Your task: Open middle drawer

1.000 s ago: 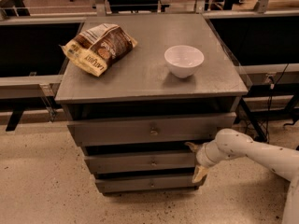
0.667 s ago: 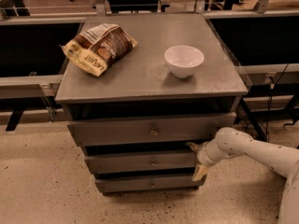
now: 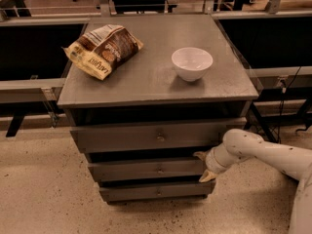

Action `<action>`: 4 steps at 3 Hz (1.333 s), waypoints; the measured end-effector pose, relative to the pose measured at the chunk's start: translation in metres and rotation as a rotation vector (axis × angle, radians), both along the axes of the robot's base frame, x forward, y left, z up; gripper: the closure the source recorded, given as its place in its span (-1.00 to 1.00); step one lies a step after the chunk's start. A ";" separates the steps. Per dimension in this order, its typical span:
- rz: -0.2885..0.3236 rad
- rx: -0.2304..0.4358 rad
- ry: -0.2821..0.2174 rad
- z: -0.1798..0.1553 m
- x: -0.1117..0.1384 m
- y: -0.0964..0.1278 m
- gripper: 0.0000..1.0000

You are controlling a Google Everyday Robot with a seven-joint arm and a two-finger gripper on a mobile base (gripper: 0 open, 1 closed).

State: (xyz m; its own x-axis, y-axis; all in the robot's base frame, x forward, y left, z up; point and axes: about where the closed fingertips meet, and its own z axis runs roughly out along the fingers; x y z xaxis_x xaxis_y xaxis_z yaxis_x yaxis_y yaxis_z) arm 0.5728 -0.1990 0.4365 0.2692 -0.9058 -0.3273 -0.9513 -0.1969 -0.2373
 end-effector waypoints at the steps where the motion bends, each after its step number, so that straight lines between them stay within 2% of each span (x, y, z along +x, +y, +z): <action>1: 0.077 -0.035 0.065 -0.002 -0.018 -0.006 0.00; 2: 0.078 -0.035 0.065 0.001 -0.017 -0.006 -0.28; 3: 0.078 -0.035 0.065 0.001 -0.018 -0.006 -0.75; 4: 0.078 -0.035 0.066 0.001 -0.018 -0.006 -1.00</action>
Offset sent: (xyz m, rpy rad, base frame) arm -0.0588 -0.0371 0.0178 0.2141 0.2179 0.0684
